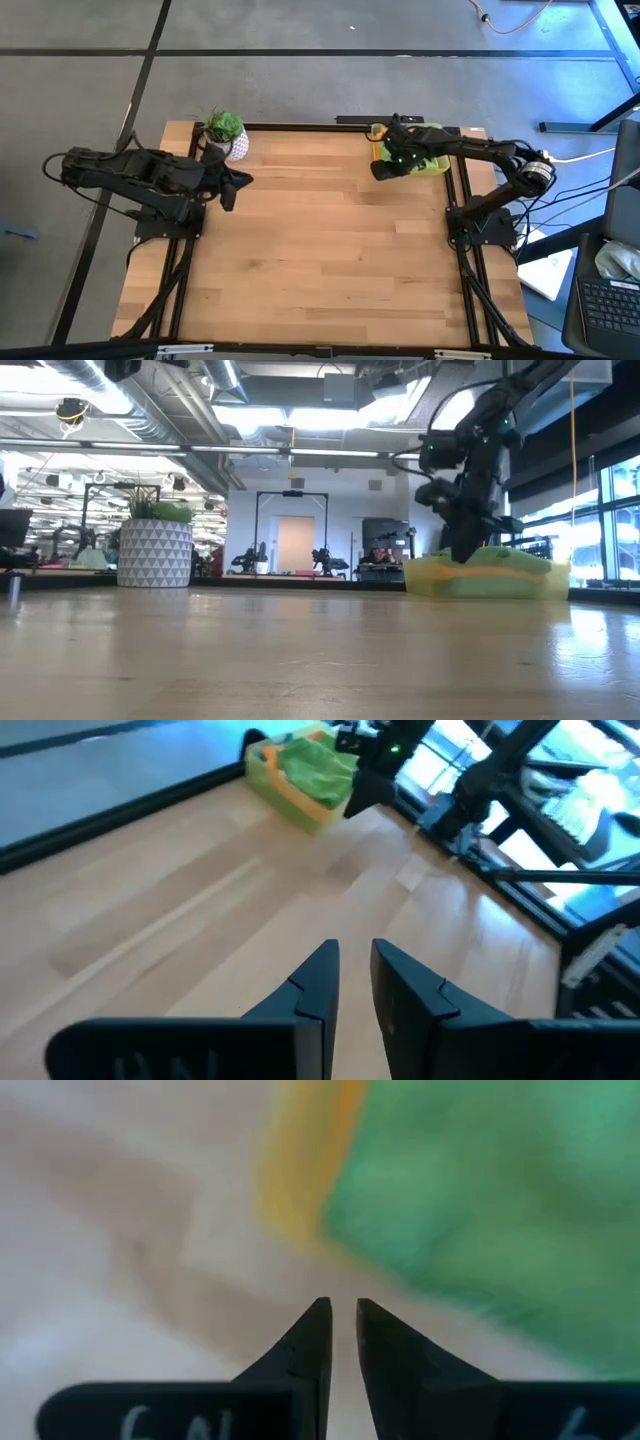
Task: Fold microfiber towels
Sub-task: Adjust the bin, then return to Home Position
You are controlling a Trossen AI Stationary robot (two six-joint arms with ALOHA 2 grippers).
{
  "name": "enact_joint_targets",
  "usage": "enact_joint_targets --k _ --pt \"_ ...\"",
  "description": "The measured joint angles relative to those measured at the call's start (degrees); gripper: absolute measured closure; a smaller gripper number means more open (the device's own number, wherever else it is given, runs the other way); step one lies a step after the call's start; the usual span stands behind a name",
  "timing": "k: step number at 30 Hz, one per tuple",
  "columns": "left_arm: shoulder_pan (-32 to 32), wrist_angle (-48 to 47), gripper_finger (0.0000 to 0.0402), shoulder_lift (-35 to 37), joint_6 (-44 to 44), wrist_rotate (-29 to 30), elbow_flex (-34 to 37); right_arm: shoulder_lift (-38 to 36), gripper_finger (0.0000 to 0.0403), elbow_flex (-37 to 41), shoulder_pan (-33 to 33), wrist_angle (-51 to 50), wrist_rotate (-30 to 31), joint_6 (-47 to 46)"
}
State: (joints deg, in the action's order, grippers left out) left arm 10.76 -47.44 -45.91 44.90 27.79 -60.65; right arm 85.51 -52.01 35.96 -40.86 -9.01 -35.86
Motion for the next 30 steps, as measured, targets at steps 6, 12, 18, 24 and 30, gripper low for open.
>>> enact_joint_targets --k 6,12,18,24,30 --pt "0.0 -1.77 0.0347 5.23 -0.59 2.27 0.05 0.53 0.035 0.11 4.24 0.07 4.68 2.04" --pt "0.02 -3.09 0.0347 11.55 -0.6 4.93 0.02 0.53 0.035 0.11 7.95 0.04 2.6 7.66" --pt "0.02 -3.49 0.0347 16.61 -3.38 8.92 0.18 -0.08 0.035 0.2 9.32 0.09 -3.97 11.12" --pt "0.02 -1.06 0.0347 22.86 0.68 12.82 9.09 -6.02 0.035 0.11 7.95 0.75 -11.87 9.07" --pt "0.06 13.78 0.0347 28.71 4.02 8.02 23.87 -20.58 0.035 0.1 3.69 0.61 -13.73 5.68"
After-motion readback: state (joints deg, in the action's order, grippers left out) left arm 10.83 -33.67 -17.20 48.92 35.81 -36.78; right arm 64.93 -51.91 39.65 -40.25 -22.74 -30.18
